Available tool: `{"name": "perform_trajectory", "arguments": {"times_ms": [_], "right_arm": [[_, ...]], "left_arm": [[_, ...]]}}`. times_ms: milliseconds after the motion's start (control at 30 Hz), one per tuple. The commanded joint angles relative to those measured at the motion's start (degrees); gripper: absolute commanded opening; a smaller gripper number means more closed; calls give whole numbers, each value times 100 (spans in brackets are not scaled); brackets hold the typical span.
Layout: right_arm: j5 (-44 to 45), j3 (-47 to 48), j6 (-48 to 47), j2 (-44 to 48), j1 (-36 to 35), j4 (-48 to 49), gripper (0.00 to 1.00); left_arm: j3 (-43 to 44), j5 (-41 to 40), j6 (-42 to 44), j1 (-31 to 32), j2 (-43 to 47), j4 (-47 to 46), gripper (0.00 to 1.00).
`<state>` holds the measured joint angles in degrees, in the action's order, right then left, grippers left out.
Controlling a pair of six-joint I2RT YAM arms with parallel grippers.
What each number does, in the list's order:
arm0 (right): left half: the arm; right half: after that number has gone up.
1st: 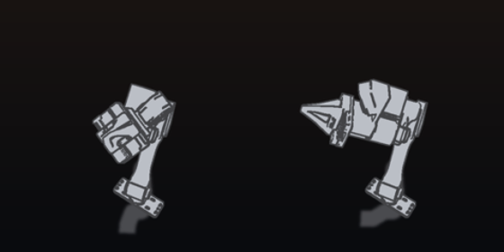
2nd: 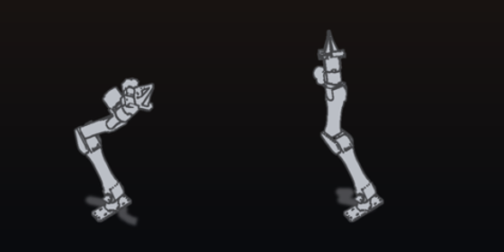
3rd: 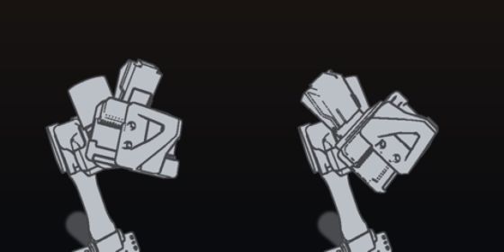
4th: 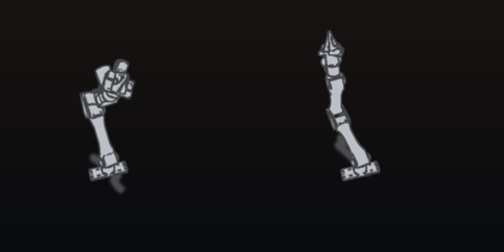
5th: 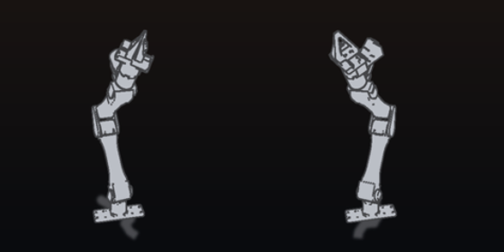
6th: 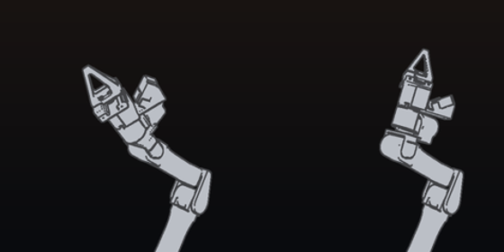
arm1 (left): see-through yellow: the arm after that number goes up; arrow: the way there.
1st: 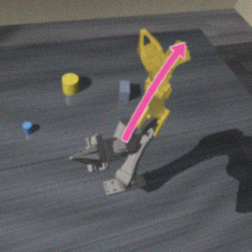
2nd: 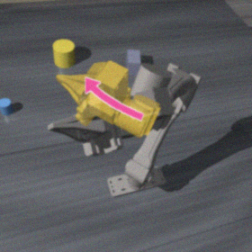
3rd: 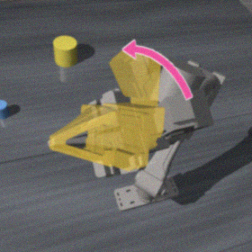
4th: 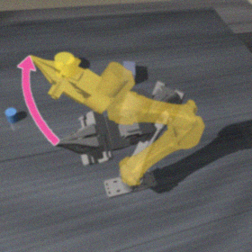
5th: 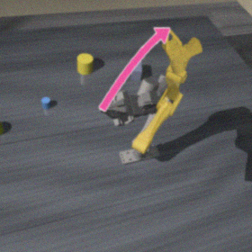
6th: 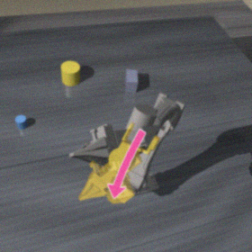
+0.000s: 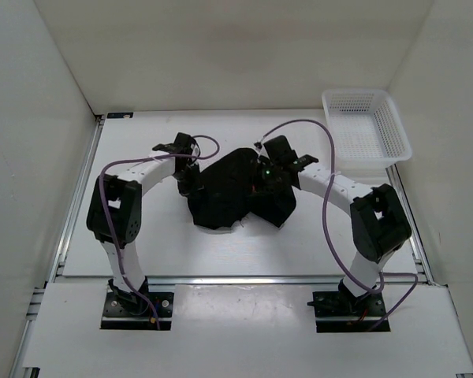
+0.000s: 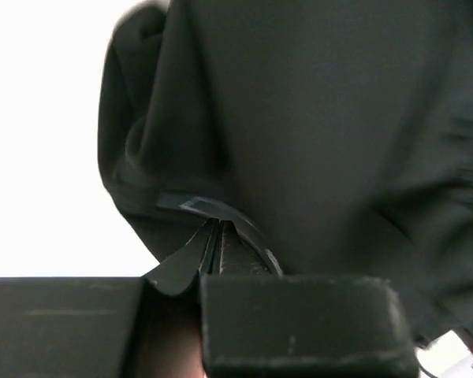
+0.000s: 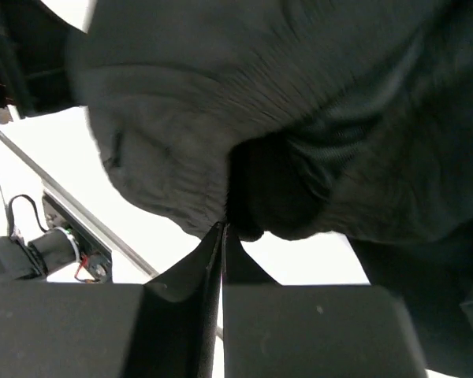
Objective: Fold and stack the shorts
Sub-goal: Flatten the shorts out
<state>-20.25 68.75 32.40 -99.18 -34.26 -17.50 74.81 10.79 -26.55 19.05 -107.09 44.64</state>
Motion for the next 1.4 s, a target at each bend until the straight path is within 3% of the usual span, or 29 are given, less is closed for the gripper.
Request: {"name": "perform_trajectory", "arguments": {"times_ms": [0, 233, 367, 467, 667, 700, 800, 833, 867, 900, 933, 1033, 1067, 1100, 1233, 1367], "right_arm": [[83, 1223, -594, 241, 164, -192, 0], [-339, 2695, -727, 521, 763, -474, 0], [-183, 2601, -902, 1240, 895, -684, 0], [370, 1925, -1183, 2099, 1008, -938, 0], [3012, -895, -1167, 4288, 1701, -1440, 0], [3114, -1125, -1036, 4449, 1834, -1684, 3], [2617, -1556, -858, 4600, 2213, -1898, 31], [2074, -1610, -650, 4600, 2213, -1898, 38], [1799, -1610, -578, 4452, 2213, -1802, 45], [1579, -1671, -516, 4355, 2161, -1575, 57], [1464, -1620, -455, 4110, 2004, -1468, 59], [1349, -1191, -506, 3330, 1547, -1169, 64], [1348, -997, -594, 3065, 1467, -1168, 64], [1270, -804, -647, 2801, 1466, -1168, 72], [988, 189, -709, 1344, 1352, -1028, 77], [874, 1218, -709, 217, 1352, -1028, 77]], "left_arm": [[735, 47, 158, -182, 618, 349, 10], [3632, -296, 281, -367, 733, 1704, 10], [4033, -121, 334, -367, 1058, 1961, 10], [3387, 107, 282, -367, 1479, 1759, 10], [1472, 108, 229, 10, 1762, 1294, 15], [1232, 108, 229, 72, 1762, 1197, 19], [625, -173, 27, 257, 1630, 1056, 27], [536, -295, 27, 257, 1578, 1055, 39], [465, -392, -43, 257, 1499, 1055, 43], [352, -471, -105, 257, 1498, 1055, 54], [298, -550, -105, 257, 1498, 1003, 68], [44, -666, -255, 196, 1384, 863, 81], [-27, -666, -255, 196, 1331, 810, 82], [-167, -666, -307, 135, 1331, 757, 82], [-571, -490, -307, -76, 1129, 414, 83], [-695, -200, -246, -279, 796, 151, 83]]}}
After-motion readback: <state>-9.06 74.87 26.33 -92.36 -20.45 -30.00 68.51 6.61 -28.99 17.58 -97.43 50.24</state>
